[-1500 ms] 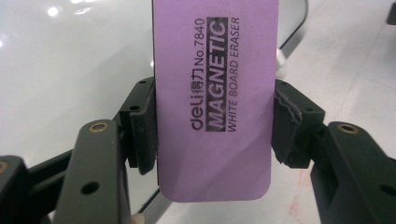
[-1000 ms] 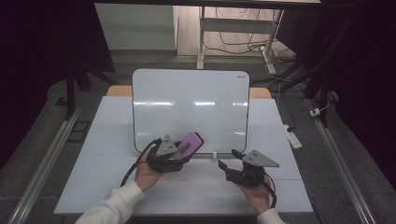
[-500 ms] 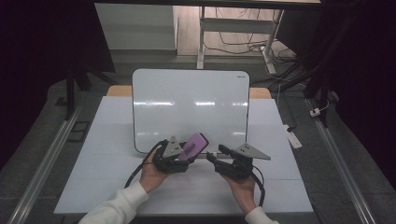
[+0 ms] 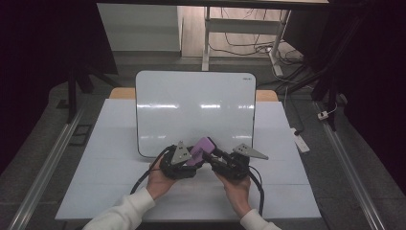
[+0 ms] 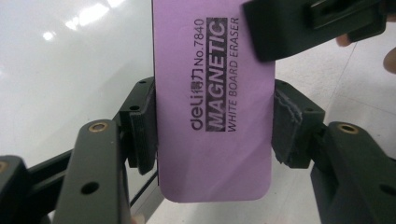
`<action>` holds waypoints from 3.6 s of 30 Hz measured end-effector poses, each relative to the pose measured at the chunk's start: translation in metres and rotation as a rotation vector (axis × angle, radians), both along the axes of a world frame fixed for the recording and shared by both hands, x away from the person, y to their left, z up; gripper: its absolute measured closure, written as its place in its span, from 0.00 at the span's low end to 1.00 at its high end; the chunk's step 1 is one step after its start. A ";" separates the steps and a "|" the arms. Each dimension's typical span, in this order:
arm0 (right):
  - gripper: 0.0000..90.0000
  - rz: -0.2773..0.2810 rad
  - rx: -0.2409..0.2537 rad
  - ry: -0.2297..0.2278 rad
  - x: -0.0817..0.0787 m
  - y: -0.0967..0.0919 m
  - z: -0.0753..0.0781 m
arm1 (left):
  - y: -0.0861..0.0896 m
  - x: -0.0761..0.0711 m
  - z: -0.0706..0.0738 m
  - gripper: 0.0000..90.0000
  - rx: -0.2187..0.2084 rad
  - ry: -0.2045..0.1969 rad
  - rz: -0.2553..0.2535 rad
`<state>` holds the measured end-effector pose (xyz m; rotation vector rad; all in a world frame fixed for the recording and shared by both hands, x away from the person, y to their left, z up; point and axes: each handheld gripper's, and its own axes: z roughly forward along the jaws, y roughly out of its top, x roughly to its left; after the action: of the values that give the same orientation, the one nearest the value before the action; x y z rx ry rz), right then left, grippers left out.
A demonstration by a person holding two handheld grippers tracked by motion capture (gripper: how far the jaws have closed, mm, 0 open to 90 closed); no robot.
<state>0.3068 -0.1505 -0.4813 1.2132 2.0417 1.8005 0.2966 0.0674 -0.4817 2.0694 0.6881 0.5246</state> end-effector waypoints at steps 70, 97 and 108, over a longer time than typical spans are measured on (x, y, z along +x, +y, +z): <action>0.71 -0.362 -0.397 -0.093 0.037 -0.046 0.047 | 0.160 -0.039 -0.017 0.28 -0.063 0.162 0.232; 0.46 -0.274 -0.473 -0.218 0.037 -0.037 0.041 | 0.168 -0.042 -0.021 0.28 -0.064 0.169 0.258; 0.40 -0.216 -0.464 -0.203 0.027 -0.060 0.037 | 0.172 -0.043 -0.023 0.28 -0.067 0.175 0.267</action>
<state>0.3338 -0.2107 -0.4447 1.0184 1.9711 1.2071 0.2538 0.2393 -0.5046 1.9879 1.0803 0.4648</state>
